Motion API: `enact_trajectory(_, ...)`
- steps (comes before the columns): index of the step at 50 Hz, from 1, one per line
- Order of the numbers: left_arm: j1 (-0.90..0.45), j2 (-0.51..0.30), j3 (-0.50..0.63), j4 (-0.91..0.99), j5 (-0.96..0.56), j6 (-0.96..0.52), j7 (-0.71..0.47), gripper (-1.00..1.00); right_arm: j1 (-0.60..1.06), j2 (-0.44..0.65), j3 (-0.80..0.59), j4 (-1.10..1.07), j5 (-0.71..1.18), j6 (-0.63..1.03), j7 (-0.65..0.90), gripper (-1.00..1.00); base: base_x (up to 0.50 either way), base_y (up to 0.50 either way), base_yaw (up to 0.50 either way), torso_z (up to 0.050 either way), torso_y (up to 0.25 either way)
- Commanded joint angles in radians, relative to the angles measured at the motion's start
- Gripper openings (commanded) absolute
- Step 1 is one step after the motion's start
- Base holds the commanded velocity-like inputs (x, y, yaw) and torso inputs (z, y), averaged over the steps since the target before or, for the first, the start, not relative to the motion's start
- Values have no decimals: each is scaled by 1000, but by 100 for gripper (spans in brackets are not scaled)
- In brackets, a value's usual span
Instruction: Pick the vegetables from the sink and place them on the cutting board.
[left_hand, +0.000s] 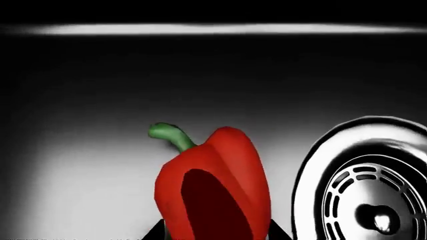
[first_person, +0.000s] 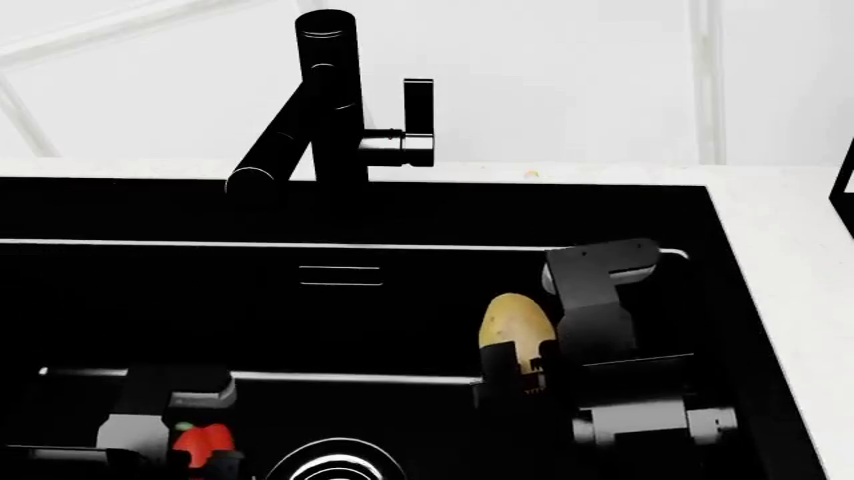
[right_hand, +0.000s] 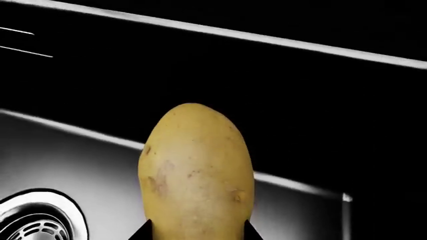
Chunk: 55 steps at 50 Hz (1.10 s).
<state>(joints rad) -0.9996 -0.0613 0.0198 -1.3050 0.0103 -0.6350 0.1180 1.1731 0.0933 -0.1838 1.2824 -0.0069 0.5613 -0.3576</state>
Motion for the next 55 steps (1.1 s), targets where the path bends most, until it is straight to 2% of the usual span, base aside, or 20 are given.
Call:
enact_trajectory(1, -5, 6, -2, -4, -11, -19, -31, -100, 25, 0, 2, 22, -14, -53, -40, -100, 0, 0, 0, 0, 0)
enact_trajectory(8, -28, -3, -7, -4, -12, 27, -31, -100, 14, 4, 2, 0, -10, -47, -40, -100, 0, 0, 0, 0, 0)
enact_trajectory(16, -99, -41, 15, -4, -1, 107, 10, -100, -139, 51, 22, -518, 10, 246, -52, -100, 0, 0, 0, 0, 1)
enact_trajectory(22, -155, -72, 28, 30, -5, 112, 61, -100, -217, 80, 45, -836, 28, 425, -56, -100, 0, 0, 0, 0, 0)
enact_trajectory(26, 9, -96, 13, 571, -26, -215, 86, -100, -239, 88, 82, -968, 46, 484, -50, -100, 0, 0, 0, 0, 0)
enact_trajectory(28, 49, -108, 11, 745, -34, -318, 98, -100, -251, 97, 91, -1056, 55, 533, -56, -100, 0, 0, 0, 0, 0)
enact_trajectory(35, 96, -146, -13, 1069, -67, -527, 128, -100, -273, 126, 125, -1302, 81, 678, -71, -100, 0, 0, 0, 0, 0)
enact_trajectory(44, 178, -196, -73, 1490, -118, -793, 165, -100, -322, 153, 208, -1503, 110, 741, -78, -100, 0, 0, 0, 0, 0)
enact_trajectory(49, 216, -205, -119, 1682, -150, -920, 185, -100, -359, 161, 250, -1713, 126, 842, -76, -100, 0, 0, 0, 0, 0)
enact_trajectory(51, 238, -220, -149, 1721, -226, -935, 140, -100, -381, 164, 262, -1753, 126, 849, -74, -100, 0, 0, 0, 0, 0)
enact_trajectory(52, 252, -246, -173, 1735, -358, -936, 47, -100, -389, 168, 265, -1759, 124, 849, -72, -100, 0, 0, 0, 0, 0)
enact_trajectory(55, 288, -357, -231, 1751, -808, -935, -340, -100, -402, 170, 294, -1787, 123, 851, -68, -100, 0, 0, 0, 0, 0)
